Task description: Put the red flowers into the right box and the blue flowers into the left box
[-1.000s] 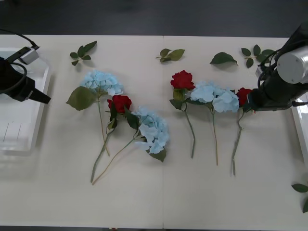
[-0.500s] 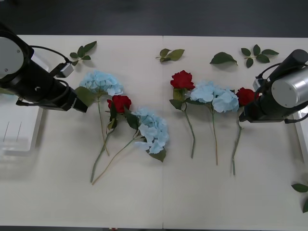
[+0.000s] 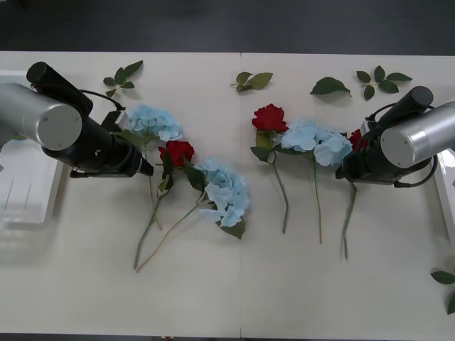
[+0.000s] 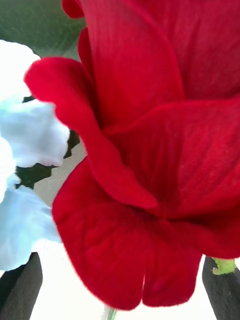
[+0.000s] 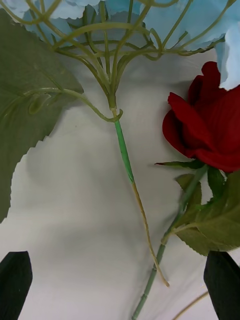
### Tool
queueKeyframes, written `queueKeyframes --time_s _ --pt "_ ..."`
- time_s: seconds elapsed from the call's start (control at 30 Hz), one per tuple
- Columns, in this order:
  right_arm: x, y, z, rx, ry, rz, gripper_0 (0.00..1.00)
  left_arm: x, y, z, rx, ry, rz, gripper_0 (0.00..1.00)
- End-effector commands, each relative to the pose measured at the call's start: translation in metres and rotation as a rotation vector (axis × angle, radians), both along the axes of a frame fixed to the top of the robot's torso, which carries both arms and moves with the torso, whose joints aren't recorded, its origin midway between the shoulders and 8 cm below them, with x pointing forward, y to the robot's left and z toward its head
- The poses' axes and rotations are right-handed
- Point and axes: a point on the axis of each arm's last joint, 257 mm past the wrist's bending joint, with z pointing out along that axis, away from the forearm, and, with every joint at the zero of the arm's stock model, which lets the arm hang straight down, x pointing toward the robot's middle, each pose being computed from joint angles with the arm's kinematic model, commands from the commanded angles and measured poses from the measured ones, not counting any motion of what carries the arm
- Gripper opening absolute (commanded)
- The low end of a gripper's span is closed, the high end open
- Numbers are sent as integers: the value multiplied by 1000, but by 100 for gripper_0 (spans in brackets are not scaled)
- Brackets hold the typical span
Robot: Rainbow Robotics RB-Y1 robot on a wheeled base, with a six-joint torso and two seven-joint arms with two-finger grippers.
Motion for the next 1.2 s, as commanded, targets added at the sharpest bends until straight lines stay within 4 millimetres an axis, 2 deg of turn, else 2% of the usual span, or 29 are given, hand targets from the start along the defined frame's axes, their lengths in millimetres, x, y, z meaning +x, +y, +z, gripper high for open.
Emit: queueKeyframes --time_s 0.03,0.47,0.73,1.03,1.2 --pt "9 0 11 7 -29 -13 94 22 -9 24 -13 -77 59 100" --pt "12 8 3 35 -33 -18 94 34 -22 12 35 -102 114 97" --pt "12 8 2 37 -34 -15 93 41 -22 16 96 -111 158 89" --pt "13 5 -2 42 -33 -25 93 49 -15 6 140 -85 178 83" --pt "14 5 -2 39 -35 -21 90 49 -13 1 155 -78 176 81"
